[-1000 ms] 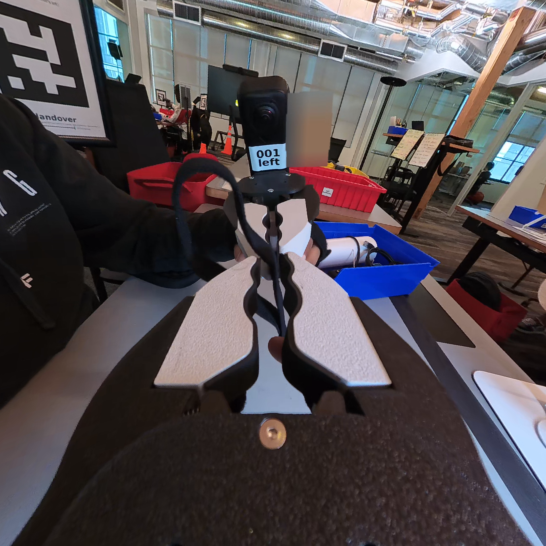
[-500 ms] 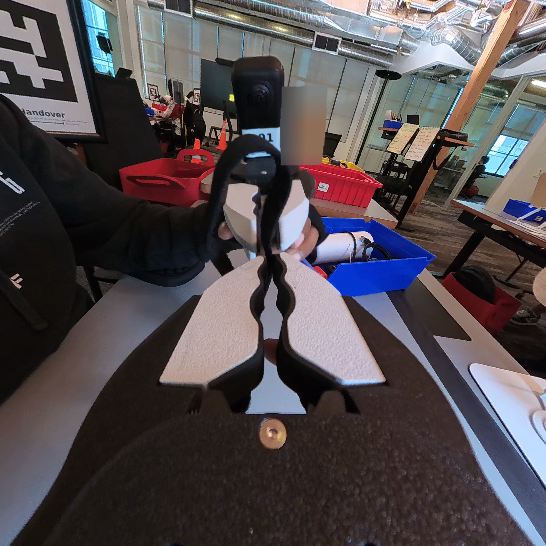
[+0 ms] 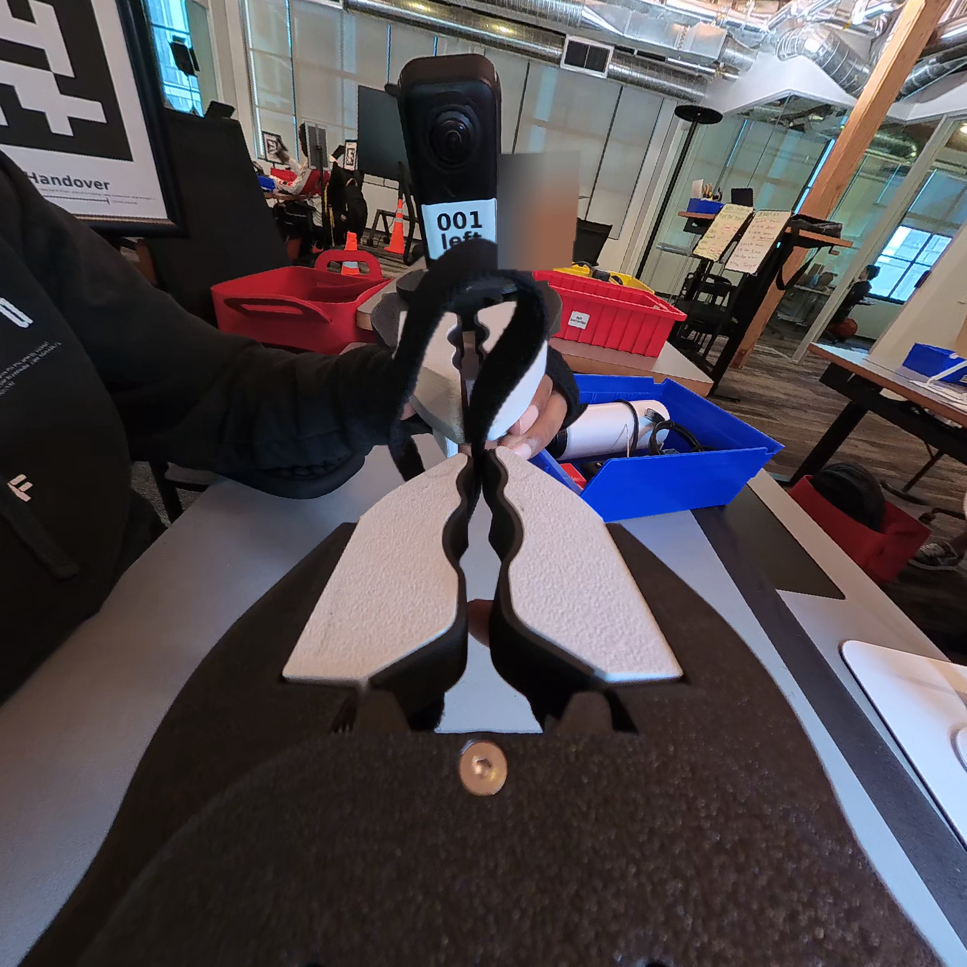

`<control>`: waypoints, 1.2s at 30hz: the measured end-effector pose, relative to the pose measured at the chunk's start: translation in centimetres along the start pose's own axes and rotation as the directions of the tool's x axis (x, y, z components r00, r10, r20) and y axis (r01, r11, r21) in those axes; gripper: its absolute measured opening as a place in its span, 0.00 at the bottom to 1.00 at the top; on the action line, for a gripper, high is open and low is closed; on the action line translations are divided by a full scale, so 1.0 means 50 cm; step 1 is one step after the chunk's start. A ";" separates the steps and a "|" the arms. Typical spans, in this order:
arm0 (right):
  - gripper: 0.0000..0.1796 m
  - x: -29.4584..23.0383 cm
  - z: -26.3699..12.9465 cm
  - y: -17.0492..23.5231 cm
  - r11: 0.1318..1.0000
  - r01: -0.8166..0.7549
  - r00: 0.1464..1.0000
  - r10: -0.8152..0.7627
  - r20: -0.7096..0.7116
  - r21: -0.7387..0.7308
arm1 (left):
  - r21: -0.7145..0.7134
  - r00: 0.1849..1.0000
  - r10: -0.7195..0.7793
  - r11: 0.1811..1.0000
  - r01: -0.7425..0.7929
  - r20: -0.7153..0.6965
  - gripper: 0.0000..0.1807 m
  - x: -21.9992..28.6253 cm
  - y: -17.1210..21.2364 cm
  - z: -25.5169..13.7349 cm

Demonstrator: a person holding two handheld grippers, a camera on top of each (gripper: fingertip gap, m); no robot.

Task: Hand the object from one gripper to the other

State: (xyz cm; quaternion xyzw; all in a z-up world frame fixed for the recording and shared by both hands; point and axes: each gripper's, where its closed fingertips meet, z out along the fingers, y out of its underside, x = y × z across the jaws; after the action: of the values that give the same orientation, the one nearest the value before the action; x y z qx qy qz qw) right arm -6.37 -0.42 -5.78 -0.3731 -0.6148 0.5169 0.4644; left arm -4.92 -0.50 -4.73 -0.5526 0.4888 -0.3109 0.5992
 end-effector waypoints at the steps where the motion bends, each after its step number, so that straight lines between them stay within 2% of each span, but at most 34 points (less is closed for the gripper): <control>1: 0.01 0.001 0.000 0.000 1.000 0.001 1.000 -0.001 -0.002 0.000 | 0.001 1.000 0.003 1.000 -0.003 0.003 0.02 -0.001 0.000 0.000; 11: 0.07 0.016 -0.038 -0.030 0.998 -0.010 0.999 0.011 -0.030 0.064 | -0.006 1.000 0.007 1.000 -0.007 0.006 0.01 -0.008 0.004 -0.007; 18: 0.07 0.001 -0.027 -0.028 0.997 -0.041 0.999 0.039 0.028 0.068 | -0.024 1.000 0.018 1.000 -0.019 -0.020 0.01 0.006 0.013 0.006; 32: 0.02 -0.004 -0.016 -0.025 0.997 -0.039 0.999 0.037 0.034 0.059 | -0.038 1.000 0.020 0.999 -0.020 -0.019 0.01 0.006 0.021 0.009; 36: 0.02 0.002 -0.022 -0.024 0.998 -0.029 1.000 0.029 0.012 0.052 | 0.003 1.000 -0.008 1.000 0.008 -0.009 0.06 -0.005 0.008 -0.006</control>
State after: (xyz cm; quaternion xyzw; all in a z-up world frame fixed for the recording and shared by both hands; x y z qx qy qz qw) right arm -5.34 -0.22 -4.52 -0.3667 -0.5983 0.5416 0.4628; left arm -5.37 -0.28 -5.03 -0.5521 0.4890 -0.3165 0.5965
